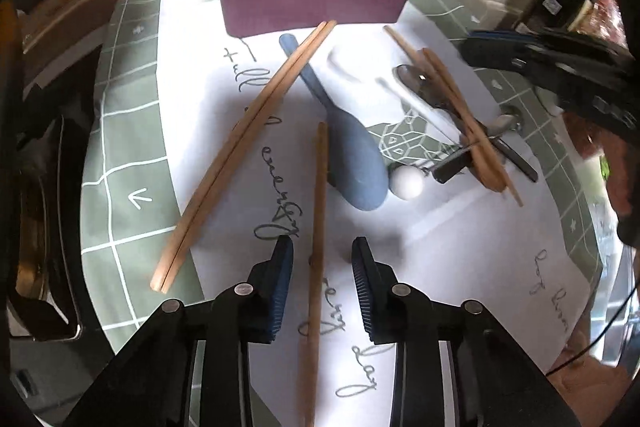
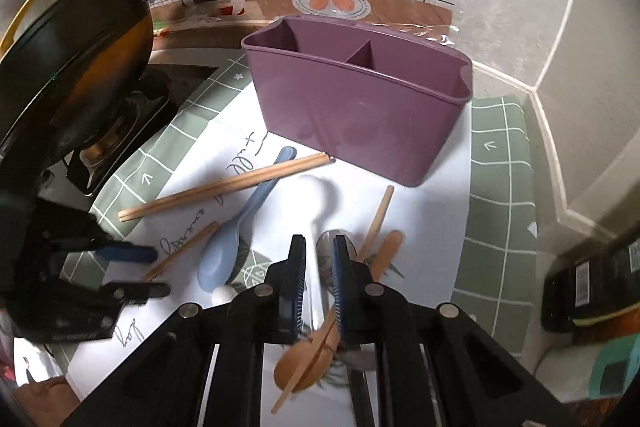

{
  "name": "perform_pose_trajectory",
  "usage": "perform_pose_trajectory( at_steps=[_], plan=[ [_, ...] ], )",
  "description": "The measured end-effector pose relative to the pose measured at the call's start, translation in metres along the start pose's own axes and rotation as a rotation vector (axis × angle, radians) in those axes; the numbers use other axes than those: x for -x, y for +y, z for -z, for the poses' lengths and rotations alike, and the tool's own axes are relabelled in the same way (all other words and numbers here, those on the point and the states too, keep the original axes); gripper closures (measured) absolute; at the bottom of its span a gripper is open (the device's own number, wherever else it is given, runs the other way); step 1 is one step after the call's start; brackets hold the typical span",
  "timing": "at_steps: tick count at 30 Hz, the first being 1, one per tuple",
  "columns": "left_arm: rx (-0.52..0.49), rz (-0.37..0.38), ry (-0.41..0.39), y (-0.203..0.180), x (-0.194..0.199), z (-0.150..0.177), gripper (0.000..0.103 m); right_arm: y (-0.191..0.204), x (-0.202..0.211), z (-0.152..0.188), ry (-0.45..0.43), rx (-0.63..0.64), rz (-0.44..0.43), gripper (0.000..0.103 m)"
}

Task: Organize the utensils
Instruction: 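Grasp a single wooden chopstick with the left gripper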

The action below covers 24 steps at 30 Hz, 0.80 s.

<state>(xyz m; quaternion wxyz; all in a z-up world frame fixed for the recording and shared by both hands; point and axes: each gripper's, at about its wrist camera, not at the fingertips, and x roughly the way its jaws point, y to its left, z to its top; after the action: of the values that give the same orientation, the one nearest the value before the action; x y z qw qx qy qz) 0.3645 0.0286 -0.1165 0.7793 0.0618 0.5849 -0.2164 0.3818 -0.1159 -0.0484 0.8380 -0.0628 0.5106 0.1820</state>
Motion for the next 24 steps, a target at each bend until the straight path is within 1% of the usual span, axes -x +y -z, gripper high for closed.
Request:
perform_pose_trajectory(
  at_steps=[3,4,5,6,8,9,10,12,16,17,21,24],
  plan=[
    [0.043,0.01,0.011,0.006,-0.004,-0.004,0.074,-0.003,0.003,0.003,-0.005,0.001,0.011,0.089],
    [0.055,0.01,0.01,0.006,-0.005,-0.004,0.078,-0.004,0.003,0.004,-0.004,0.007,0.017,0.087],
    [0.061,0.007,0.008,0.007,-0.006,-0.004,0.082,-0.003,0.002,0.004,-0.002,0.017,0.014,0.082],
    [0.066,-0.002,0.001,0.007,-0.006,-0.004,0.085,-0.002,0.002,0.004,-0.003,0.027,0.008,0.079],
    [0.075,-0.005,-0.012,0.007,-0.006,-0.003,0.092,0.002,-0.002,0.002,-0.001,0.051,-0.011,0.068],
    [0.087,-0.006,-0.021,0.007,-0.007,-0.003,0.094,0.005,-0.005,0.001,0.003,0.064,-0.02,0.067],
    [0.115,0.0,-0.03,0.01,-0.006,-0.004,0.097,0.008,-0.009,0.0,0.011,0.078,-0.03,0.066],
    [0.158,0.017,-0.05,0.013,-0.003,-0.004,0.097,0.017,-0.022,-0.004,0.045,0.13,-0.049,0.066],
    [0.252,-0.002,-0.161,0.026,0.022,0.0,0.097,0.03,-0.047,-0.009,0.089,0.219,-0.029,0.066],
    [0.264,-0.003,-0.176,0.027,0.025,0.001,0.097,0.032,-0.054,-0.012,0.099,0.234,-0.021,0.066],
    [0.318,-0.011,-0.264,0.03,0.045,0.006,0.097,0.03,-0.077,-0.021,0.14,0.234,-0.05,0.066],
    [0.337,-0.014,-0.305,0.033,0.053,0.011,0.097,0.028,-0.093,-0.026,0.168,0.222,-0.055,0.066]
  ],
)
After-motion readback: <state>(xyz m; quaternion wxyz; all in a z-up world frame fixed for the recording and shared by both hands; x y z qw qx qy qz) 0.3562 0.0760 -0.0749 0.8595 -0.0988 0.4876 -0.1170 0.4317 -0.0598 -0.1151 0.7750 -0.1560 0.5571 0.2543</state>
